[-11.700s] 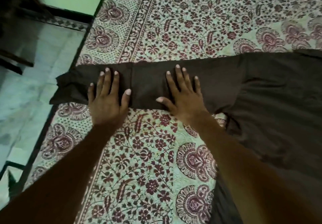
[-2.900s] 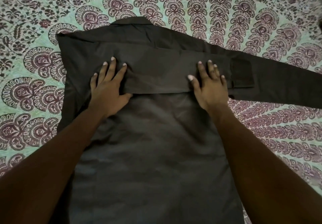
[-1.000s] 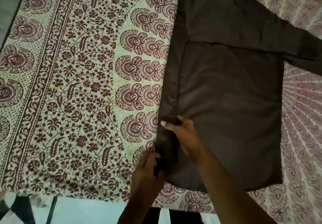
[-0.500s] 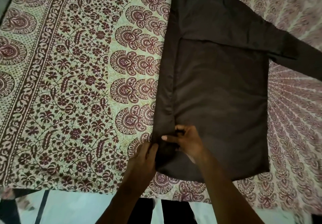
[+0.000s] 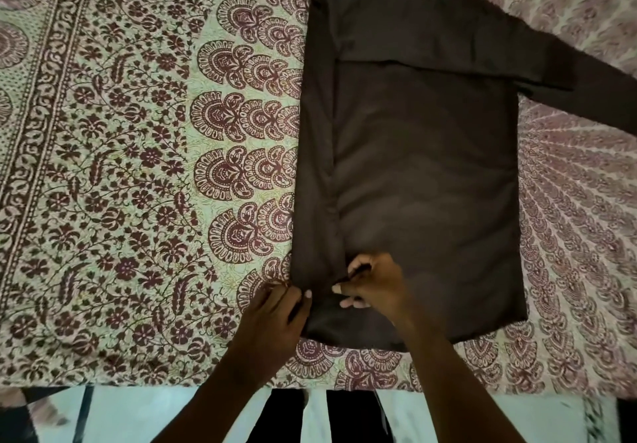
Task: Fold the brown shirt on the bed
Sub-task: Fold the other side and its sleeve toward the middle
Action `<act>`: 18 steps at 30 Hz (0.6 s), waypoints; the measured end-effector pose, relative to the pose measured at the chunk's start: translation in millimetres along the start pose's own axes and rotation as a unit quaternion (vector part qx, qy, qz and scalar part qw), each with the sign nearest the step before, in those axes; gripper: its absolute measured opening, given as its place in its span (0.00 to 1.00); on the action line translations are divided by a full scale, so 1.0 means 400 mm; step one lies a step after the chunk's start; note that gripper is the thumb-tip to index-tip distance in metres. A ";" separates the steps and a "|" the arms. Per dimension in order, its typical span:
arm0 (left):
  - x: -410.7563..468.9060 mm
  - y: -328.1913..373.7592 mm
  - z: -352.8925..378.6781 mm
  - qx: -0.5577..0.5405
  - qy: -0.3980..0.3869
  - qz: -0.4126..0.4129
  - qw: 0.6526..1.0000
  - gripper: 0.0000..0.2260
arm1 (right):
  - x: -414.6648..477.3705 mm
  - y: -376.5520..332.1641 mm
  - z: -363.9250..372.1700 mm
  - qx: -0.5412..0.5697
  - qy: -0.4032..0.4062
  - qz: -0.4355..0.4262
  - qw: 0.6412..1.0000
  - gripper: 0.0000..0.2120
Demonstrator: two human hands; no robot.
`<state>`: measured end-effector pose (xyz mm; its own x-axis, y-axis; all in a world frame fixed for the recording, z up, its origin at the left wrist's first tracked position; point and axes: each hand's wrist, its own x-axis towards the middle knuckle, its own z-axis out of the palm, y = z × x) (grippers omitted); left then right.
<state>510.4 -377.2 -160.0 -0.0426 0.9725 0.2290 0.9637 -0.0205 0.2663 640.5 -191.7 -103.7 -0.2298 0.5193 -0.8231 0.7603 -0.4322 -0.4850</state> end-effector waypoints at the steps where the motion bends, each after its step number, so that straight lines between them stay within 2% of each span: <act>1: -0.005 -0.003 -0.001 -0.002 -0.004 0.009 1.000 0.14 | -0.003 -0.007 -0.005 -0.039 0.014 -0.007 0.999 0.16; 3: -0.013 -0.005 -0.002 -0.011 -0.014 0.016 1.000 0.14 | -0.003 -0.023 -0.011 -0.182 0.114 -0.071 0.974 0.18; 5: -0.012 -0.007 -0.005 -0.029 -0.019 0.018 0.999 0.13 | 0.000 -0.046 -0.002 -0.298 0.246 -0.237 0.891 0.17; 6: -0.008 -0.009 -0.005 -0.037 -0.023 0.022 0.999 0.14 | 0.004 -0.060 0.011 -0.326 0.263 -0.345 0.840 0.15; 7: -0.005 -0.010 -0.005 -0.042 -0.027 0.029 0.998 0.14 | 0.018 -0.069 0.024 -0.352 0.233 -0.443 0.791 0.16; 8: -0.003 -0.012 -0.006 -0.045 -0.030 0.035 0.998 0.14 | 0.046 -0.073 0.036 -0.386 0.168 -0.518 0.744 0.19; 9: -0.005 -0.015 -0.006 -0.048 -0.035 0.040 0.997 0.14 | 0.078 -0.075 0.043 -0.432 0.099 -0.563 0.698 0.22; 11: -0.008 -0.022 -0.004 -0.057 -0.041 0.044 0.997 0.16 | 0.158 -0.085 0.026 -0.529 0.011 -0.588 0.612 0.27; 13: -0.007 -0.026 -0.007 -0.068 -0.042 0.046 0.996 0.17 | 0.235 -0.123 -0.033 -0.600 0.004 -0.580 0.551 0.30; 14: -0.005 -0.026 -0.012 -0.076 -0.043 0.043 0.995 0.17 | 0.267 -0.150 -0.067 -0.621 0.019 -0.562 0.546 0.33; 15: -0.003 -0.025 -0.016 -0.083 -0.043 0.032 0.995 0.16 | 0.295 -0.181 -0.097 -0.630 0.041 -0.535 0.562 0.36; 18: 0.036 -0.010 -0.028 -0.112 -0.032 -0.025 0.993 0.13 | 0.340 -0.276 -0.144 -0.610 0.125 -0.452 0.639 0.40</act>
<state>502.9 -365.5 -147.4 -0.0659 0.9862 0.1520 0.8777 -0.0151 0.4790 560.4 -30.8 -144.8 -0.9214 0.3176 -0.2238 0.3286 0.9444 -0.0127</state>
